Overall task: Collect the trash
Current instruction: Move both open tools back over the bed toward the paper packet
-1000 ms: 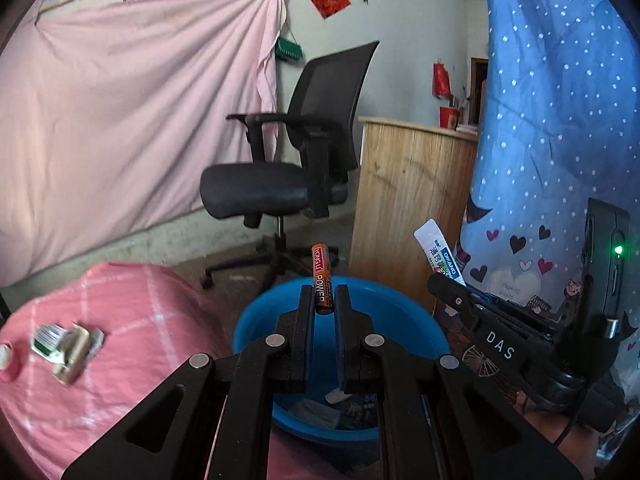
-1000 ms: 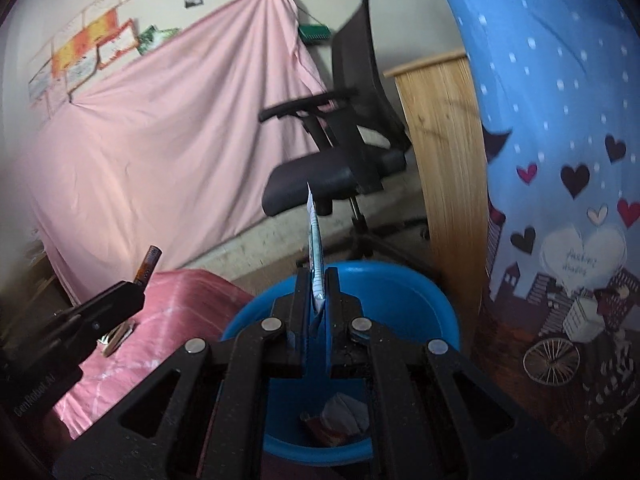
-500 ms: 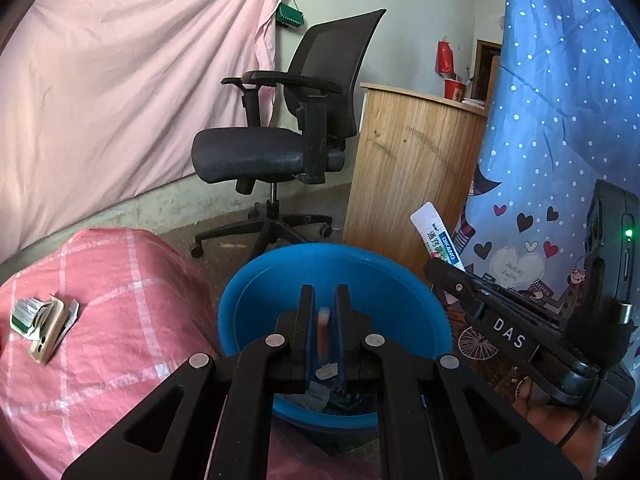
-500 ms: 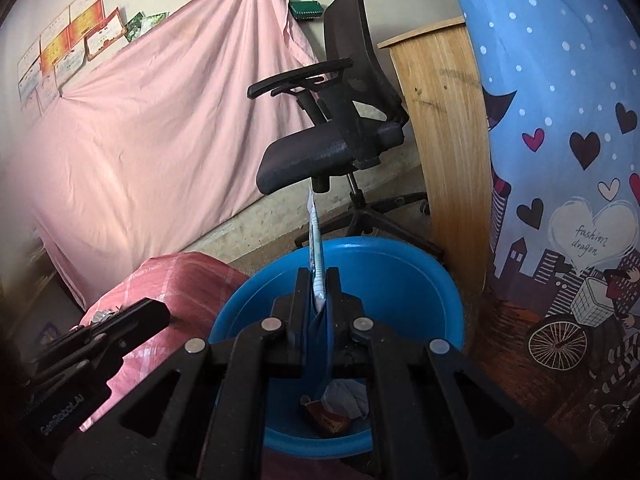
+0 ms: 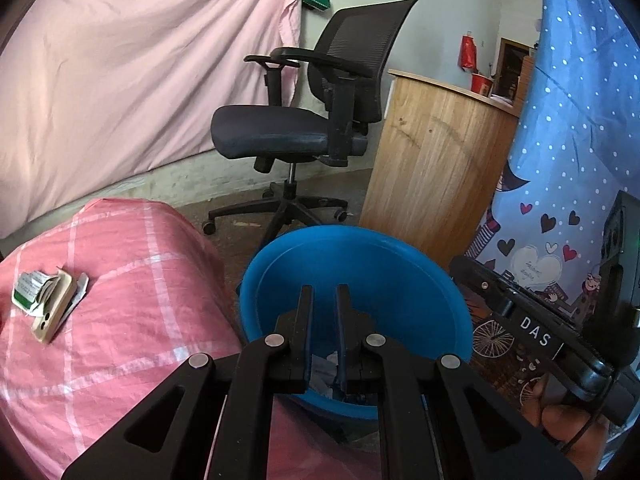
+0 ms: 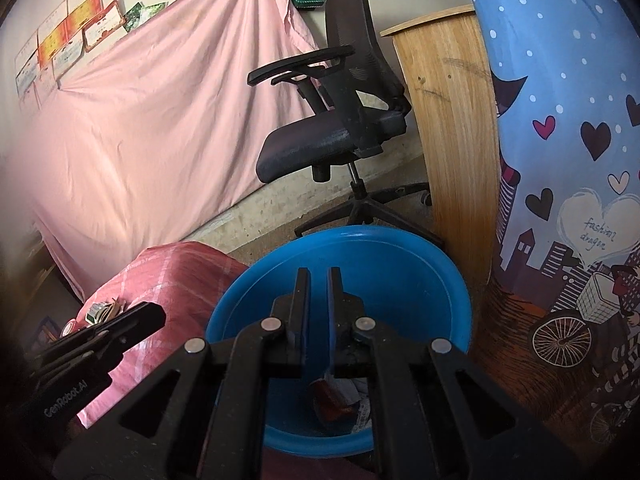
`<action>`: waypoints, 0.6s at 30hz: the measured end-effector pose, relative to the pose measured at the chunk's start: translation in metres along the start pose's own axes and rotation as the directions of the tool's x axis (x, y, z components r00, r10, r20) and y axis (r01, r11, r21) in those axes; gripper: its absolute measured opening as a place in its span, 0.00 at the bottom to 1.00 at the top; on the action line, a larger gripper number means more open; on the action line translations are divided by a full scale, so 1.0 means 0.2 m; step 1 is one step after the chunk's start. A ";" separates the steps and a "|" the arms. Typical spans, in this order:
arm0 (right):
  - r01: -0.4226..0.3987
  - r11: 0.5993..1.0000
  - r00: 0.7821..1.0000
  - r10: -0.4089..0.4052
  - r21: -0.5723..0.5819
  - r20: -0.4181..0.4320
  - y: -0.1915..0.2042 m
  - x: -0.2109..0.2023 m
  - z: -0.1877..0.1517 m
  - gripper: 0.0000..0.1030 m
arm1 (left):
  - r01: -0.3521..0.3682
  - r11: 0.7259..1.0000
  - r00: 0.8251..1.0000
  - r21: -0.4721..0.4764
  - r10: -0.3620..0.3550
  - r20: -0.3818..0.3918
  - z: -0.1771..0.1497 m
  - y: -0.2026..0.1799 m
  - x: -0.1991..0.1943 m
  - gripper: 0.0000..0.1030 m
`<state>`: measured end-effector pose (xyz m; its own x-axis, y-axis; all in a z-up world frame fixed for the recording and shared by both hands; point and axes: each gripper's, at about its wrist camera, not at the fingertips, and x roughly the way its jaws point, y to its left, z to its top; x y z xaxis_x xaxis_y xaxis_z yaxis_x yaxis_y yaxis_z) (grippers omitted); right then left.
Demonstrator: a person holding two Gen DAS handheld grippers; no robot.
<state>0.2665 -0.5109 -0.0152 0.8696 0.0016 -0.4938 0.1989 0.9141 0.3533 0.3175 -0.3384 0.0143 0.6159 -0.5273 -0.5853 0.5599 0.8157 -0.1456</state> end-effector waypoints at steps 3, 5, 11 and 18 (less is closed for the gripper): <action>-0.004 1.000 1.000 0.004 -0.005 0.003 0.01 0.00 0.01 0.36 | -0.008 1.000 1.000 -0.019 0.008 0.007 0.00 0.03 -0.02 0.07; -0.011 1.000 1.000 0.011 -0.008 0.013 0.03 0.00 0.02 0.36 | -0.014 0.999 1.000 -0.029 0.015 0.015 0.00 0.06 -0.04 0.07; -0.038 0.997 0.998 0.041 -0.067 0.047 0.17 -0.01 0.05 0.36 | -0.045 0.997 0.997 -0.057 0.048 0.060 0.02 0.18 -0.15 0.07; -0.076 0.986 0.992 0.090 -0.149 0.093 0.36 -0.03 0.06 0.37 | -0.106 0.991 0.986 -0.082 0.115 0.122 0.03 0.35 -0.34 0.08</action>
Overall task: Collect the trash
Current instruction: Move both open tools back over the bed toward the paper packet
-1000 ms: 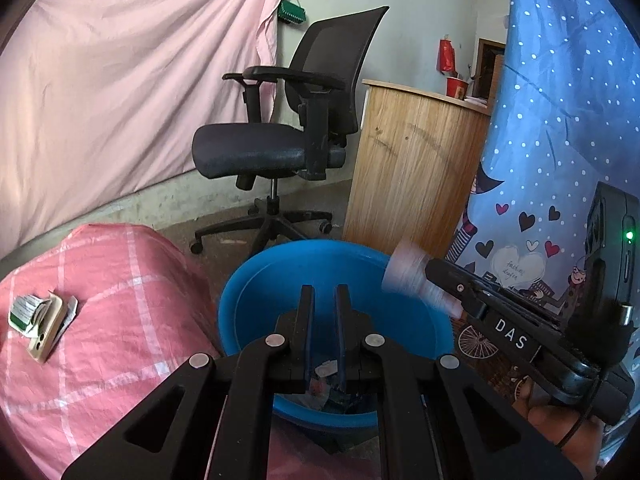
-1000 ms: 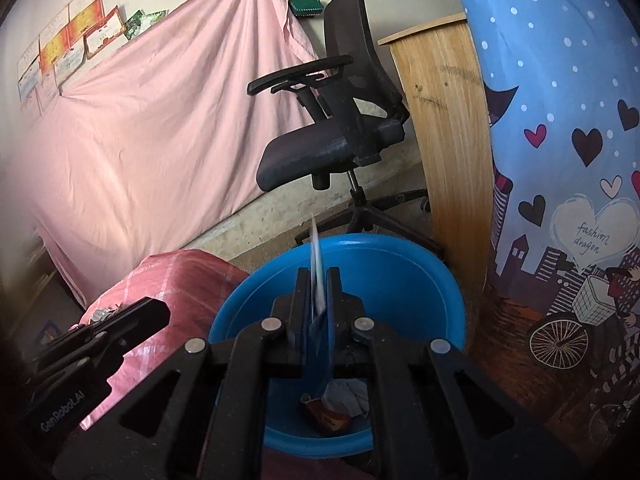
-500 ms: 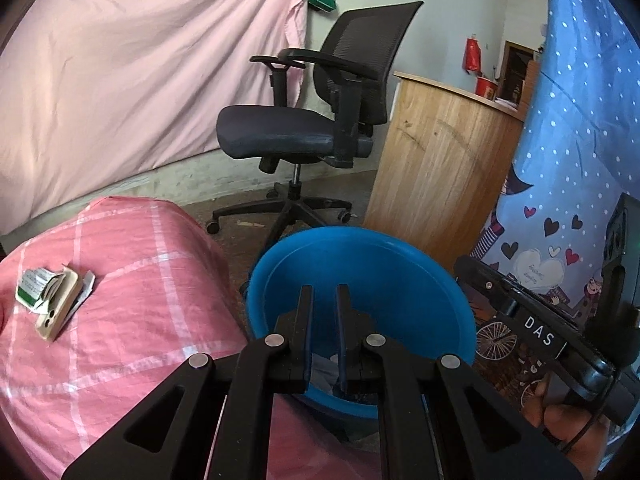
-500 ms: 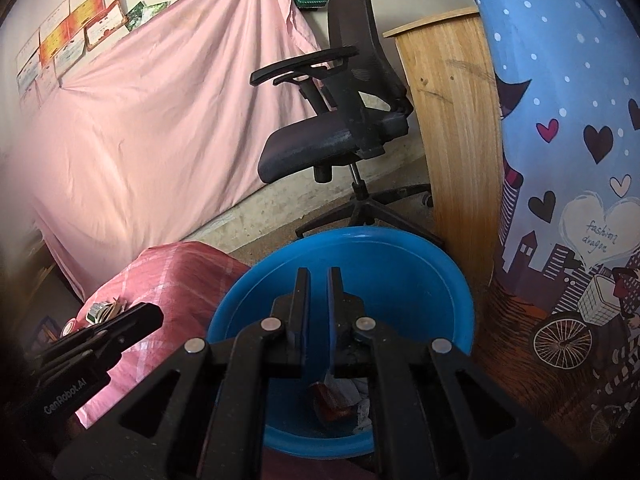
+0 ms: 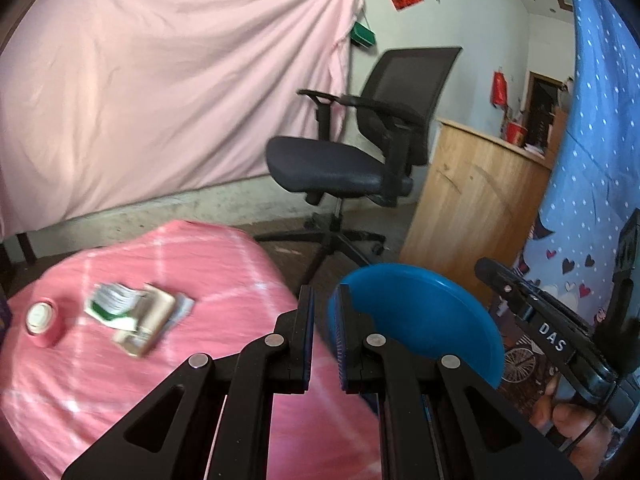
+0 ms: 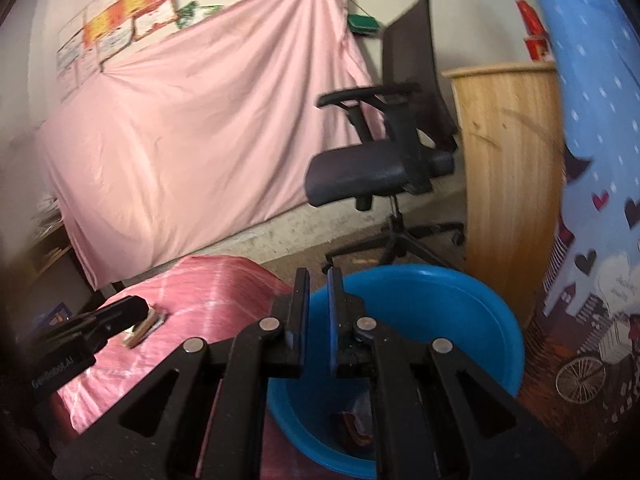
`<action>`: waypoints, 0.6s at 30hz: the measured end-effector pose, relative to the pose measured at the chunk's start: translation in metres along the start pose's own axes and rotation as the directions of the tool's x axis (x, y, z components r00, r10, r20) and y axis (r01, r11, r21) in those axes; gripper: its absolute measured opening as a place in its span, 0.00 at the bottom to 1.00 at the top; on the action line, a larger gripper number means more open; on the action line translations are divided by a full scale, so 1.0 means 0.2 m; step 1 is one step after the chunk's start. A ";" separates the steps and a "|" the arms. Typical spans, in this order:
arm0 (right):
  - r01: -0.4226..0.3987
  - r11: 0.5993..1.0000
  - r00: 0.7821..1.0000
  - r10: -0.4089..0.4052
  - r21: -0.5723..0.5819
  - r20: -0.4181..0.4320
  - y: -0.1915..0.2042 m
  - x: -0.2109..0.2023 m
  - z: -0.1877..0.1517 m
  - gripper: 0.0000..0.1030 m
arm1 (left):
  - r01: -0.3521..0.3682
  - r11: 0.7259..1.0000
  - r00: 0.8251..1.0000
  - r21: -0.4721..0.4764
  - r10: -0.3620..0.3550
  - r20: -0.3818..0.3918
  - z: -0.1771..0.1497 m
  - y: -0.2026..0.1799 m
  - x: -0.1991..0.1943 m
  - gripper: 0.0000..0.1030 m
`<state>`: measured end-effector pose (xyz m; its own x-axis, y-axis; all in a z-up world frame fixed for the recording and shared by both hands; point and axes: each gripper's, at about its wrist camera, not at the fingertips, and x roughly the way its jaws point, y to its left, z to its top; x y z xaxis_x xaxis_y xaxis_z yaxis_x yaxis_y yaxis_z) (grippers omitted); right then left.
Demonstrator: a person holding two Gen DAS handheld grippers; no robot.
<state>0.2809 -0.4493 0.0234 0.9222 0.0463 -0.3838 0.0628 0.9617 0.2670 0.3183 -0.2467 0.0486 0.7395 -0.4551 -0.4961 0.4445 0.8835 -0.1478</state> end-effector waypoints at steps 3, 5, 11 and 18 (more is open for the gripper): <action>-0.018 1.000 0.999 0.019 -0.026 0.037 0.08 -0.03 0.02 0.40 | -0.026 1.000 0.999 -0.013 0.027 0.017 0.02 0.07 -0.06 0.08; -0.024 0.999 0.998 0.026 -0.041 0.061 0.13 -0.04 0.03 0.49 | -0.046 0.999 0.998 -0.016 0.046 0.033 0.03 0.12 -0.11 0.08; -0.067 0.995 0.989 0.076 -0.076 0.124 0.29 -0.04 0.04 0.78 | -0.121 0.989 0.984 -0.083 0.130 0.119 0.02 0.29 -0.27 0.38; -0.140 0.978 0.970 0.167 -0.153 0.175 0.51 -0.04 0.03 0.99 | -0.235 0.959 0.948 -0.161 0.262 0.179 -0.03 0.51 -0.43 0.62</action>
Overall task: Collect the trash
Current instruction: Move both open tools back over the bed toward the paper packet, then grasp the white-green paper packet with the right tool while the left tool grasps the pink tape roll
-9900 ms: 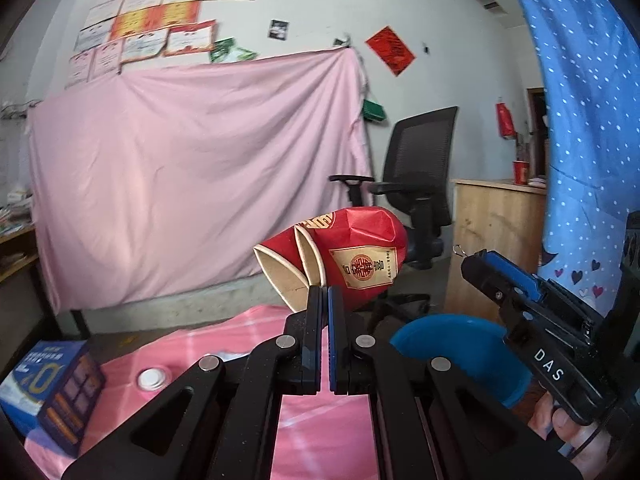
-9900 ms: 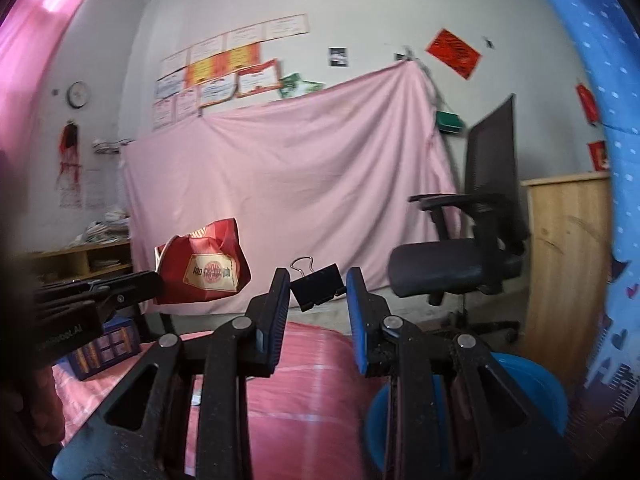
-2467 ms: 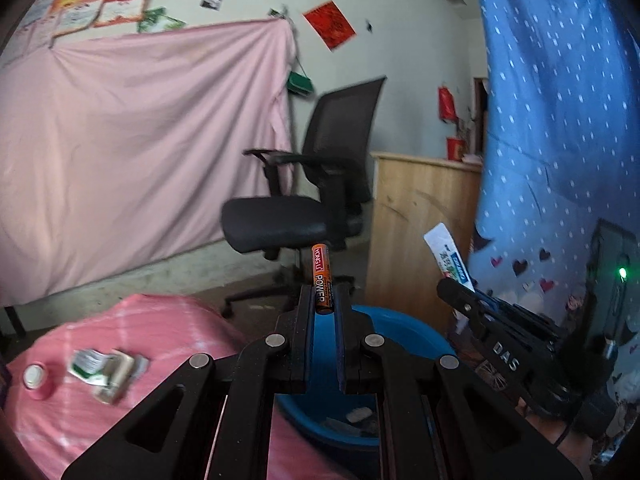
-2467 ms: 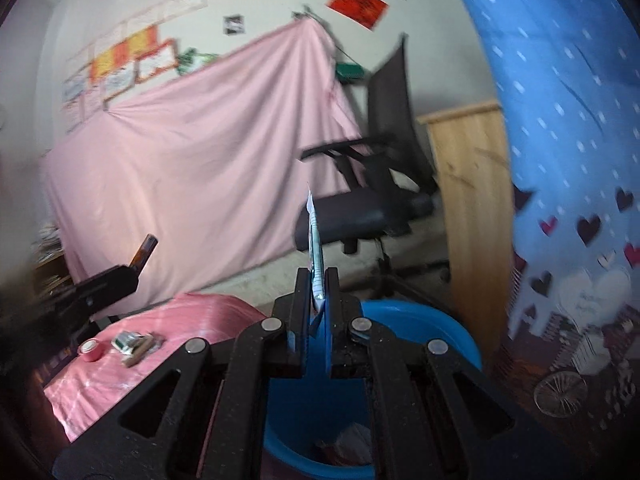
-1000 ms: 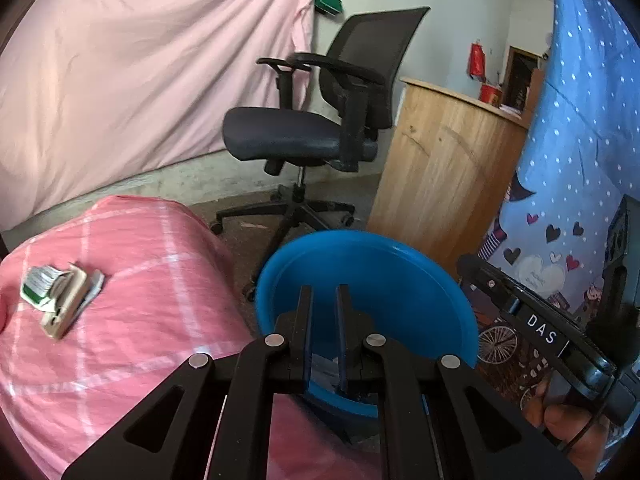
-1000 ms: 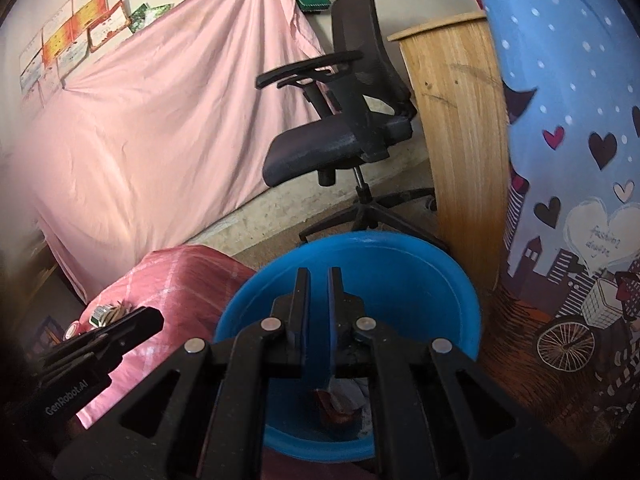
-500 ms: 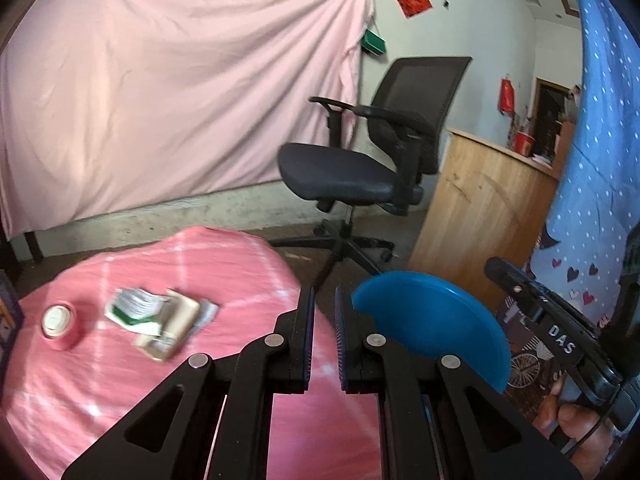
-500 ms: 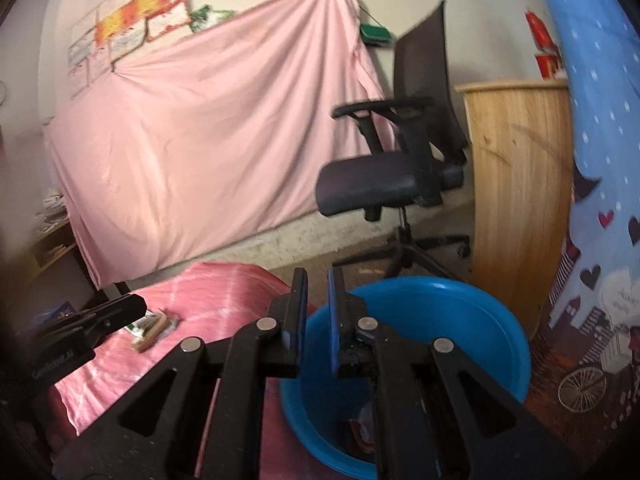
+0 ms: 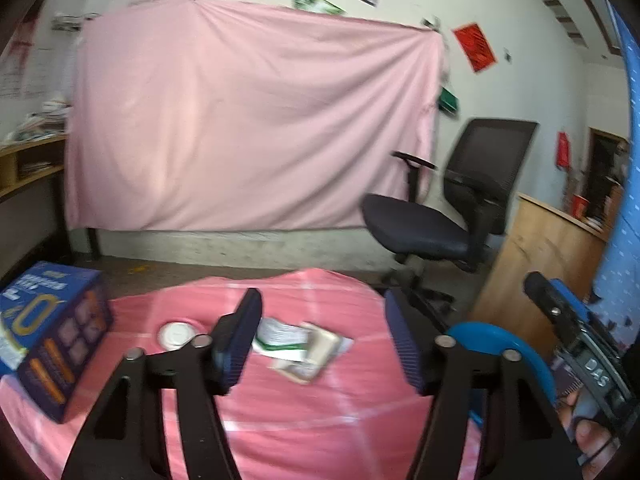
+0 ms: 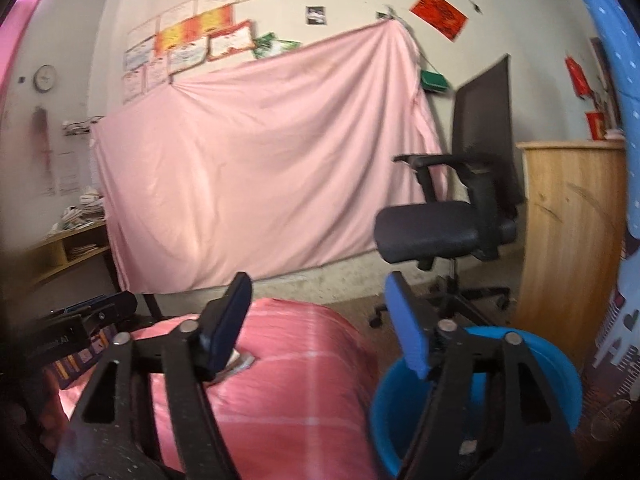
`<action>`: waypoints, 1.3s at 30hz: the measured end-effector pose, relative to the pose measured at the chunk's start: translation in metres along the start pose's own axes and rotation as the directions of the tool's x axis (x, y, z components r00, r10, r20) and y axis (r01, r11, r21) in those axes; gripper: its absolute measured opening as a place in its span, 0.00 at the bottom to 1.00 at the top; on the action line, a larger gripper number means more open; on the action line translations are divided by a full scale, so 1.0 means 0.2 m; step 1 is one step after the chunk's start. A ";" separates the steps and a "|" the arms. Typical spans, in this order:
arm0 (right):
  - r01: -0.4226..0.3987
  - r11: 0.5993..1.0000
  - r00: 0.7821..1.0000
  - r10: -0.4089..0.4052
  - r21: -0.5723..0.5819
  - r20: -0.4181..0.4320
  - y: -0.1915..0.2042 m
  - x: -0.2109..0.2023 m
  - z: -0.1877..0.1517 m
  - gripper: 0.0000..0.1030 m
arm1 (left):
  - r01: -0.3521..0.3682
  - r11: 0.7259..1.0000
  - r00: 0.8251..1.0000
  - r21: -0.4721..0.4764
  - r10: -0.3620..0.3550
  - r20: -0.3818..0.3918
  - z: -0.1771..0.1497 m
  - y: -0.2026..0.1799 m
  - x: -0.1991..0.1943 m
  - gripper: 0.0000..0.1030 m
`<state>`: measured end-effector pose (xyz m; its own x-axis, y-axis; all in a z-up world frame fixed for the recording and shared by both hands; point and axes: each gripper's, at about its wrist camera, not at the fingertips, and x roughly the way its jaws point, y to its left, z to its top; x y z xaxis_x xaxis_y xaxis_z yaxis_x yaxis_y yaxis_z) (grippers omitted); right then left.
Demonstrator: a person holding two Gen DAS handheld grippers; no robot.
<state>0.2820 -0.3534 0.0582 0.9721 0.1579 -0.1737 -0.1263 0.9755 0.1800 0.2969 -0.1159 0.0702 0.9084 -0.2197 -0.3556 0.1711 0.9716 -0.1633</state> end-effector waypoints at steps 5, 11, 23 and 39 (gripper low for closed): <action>-0.050 0.998 0.999 0.050 -0.037 0.018 0.16 0.04 -0.01 1.00 | -0.118 0.991 0.991 -0.065 0.122 0.060 -0.06 0.20 -0.07 0.91; -0.107 0.989 0.994 0.110 -0.105 0.020 0.31 0.08 -0.05 1.00 | -0.243 0.967 0.964 -0.079 0.249 0.090 -0.16 0.36 -0.10 0.97; -0.150 0.964 0.985 0.127 -0.221 -0.116 0.49 0.26 -0.17 1.00 | -0.287 0.958 0.957 -0.027 0.288 0.023 -0.27 0.51 -0.01 0.97; -0.226 0.948 0.896 0.112 -0.225 -0.429 0.60 0.64 -0.35 0.90 | -0.205 0.977 0.962 -0.055 0.191 -0.197 -0.23 0.61 0.25 0.81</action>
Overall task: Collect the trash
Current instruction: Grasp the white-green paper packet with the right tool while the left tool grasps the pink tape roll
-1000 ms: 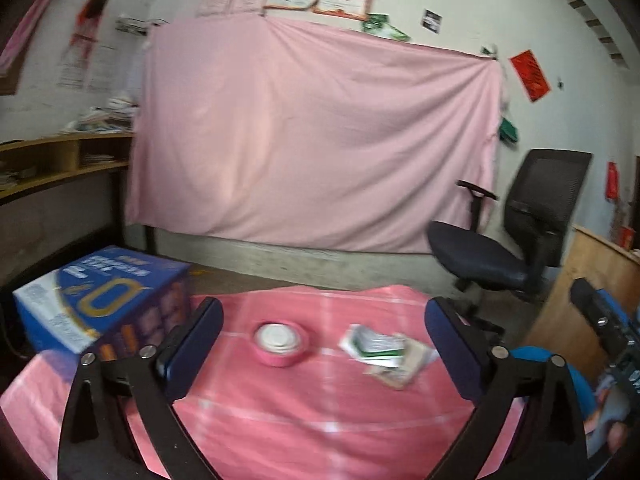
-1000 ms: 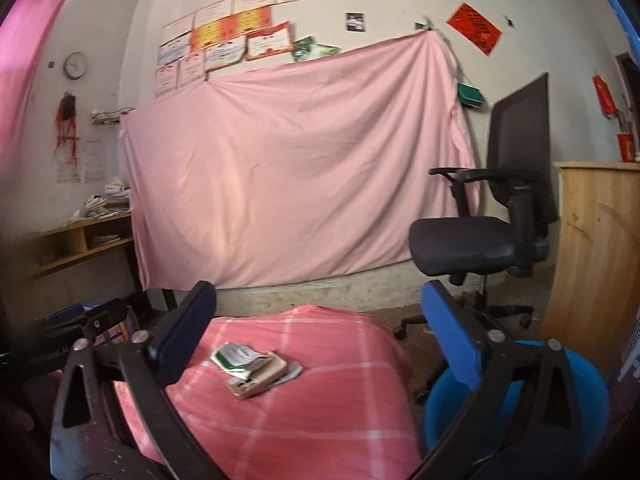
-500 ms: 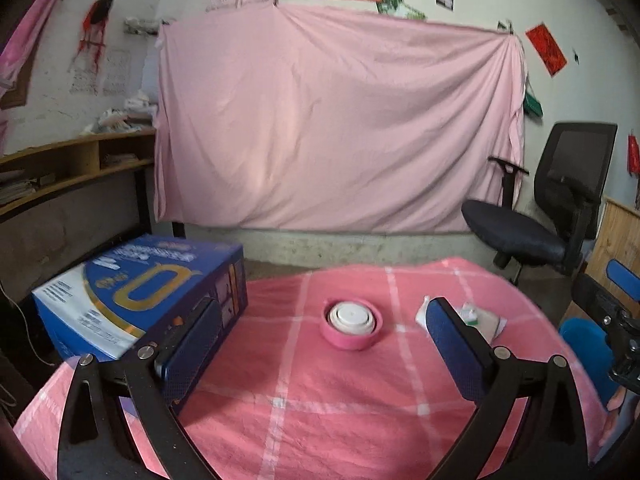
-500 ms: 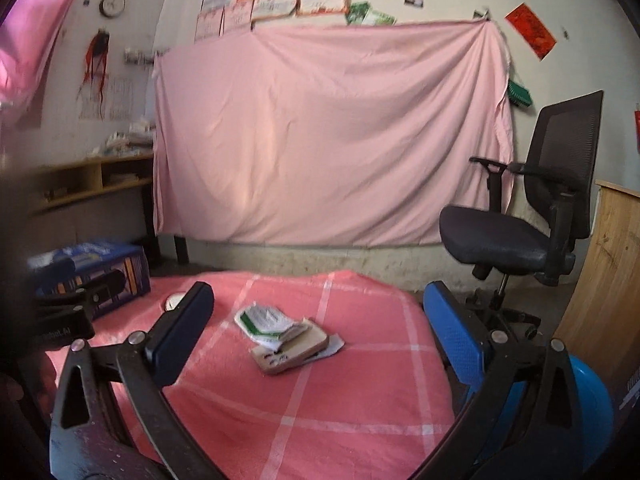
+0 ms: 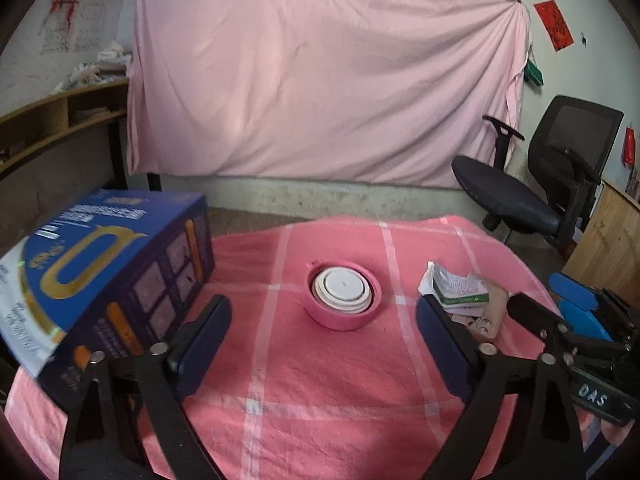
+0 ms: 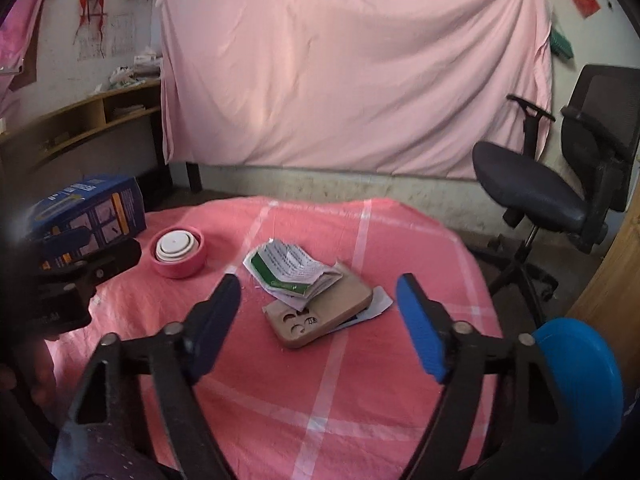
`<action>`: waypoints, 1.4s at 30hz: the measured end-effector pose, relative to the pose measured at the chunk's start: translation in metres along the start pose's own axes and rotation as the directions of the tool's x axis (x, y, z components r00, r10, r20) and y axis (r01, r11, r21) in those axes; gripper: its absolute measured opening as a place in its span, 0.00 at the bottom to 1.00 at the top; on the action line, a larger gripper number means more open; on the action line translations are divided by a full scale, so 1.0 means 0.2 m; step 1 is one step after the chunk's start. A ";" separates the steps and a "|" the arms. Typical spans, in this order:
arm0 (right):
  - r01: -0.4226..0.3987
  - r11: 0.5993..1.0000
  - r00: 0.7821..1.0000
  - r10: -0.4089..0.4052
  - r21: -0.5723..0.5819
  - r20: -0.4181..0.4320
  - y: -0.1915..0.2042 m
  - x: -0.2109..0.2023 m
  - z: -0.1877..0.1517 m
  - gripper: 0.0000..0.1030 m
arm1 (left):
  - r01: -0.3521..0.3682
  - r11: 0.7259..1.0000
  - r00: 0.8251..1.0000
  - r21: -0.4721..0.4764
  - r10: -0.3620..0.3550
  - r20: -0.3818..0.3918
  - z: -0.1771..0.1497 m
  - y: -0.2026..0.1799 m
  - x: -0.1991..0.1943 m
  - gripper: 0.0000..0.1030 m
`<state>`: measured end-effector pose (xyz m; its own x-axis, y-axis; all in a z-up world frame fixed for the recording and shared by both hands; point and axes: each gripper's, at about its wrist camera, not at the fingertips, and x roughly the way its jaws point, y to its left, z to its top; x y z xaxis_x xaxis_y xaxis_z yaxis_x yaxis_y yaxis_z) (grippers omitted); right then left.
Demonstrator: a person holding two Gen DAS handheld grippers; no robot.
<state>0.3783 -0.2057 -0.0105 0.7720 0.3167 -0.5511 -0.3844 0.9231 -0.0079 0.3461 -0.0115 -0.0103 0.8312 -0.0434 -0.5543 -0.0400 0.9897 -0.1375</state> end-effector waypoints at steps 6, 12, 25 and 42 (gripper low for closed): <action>-0.066 0.996 0.994 0.070 0.057 -0.082 -0.06 0.11 0.03 0.63 | 0.022 1.000 0.998 0.003 -0.022 -0.067 0.03 0.01 0.08 0.63; -0.096 0.995 0.983 0.100 0.031 -0.152 -0.03 0.23 0.06 0.56 | 0.040 0.999 0.993 -0.009 -0.041 -0.111 0.05 0.03 0.16 0.62; -0.127 0.990 0.962 0.139 0.067 -0.233 -0.06 0.32 0.04 0.58 | 0.056 0.998 0.981 -0.017 -0.059 -0.183 0.13 0.06 0.28 0.61; -0.161 0.985 0.964 0.170 0.058 -0.204 -0.01 0.27 0.02 0.31 | 0.070 0.996 0.991 -0.051 -0.075 -0.112 0.10 0.09 0.16 0.50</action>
<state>0.4233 -0.1892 -0.0373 0.5759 0.4177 -0.7028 -0.4741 0.8709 0.1291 0.3841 0.0071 -0.0142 0.7648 -0.1324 -0.6305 -0.0105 0.9760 -0.2176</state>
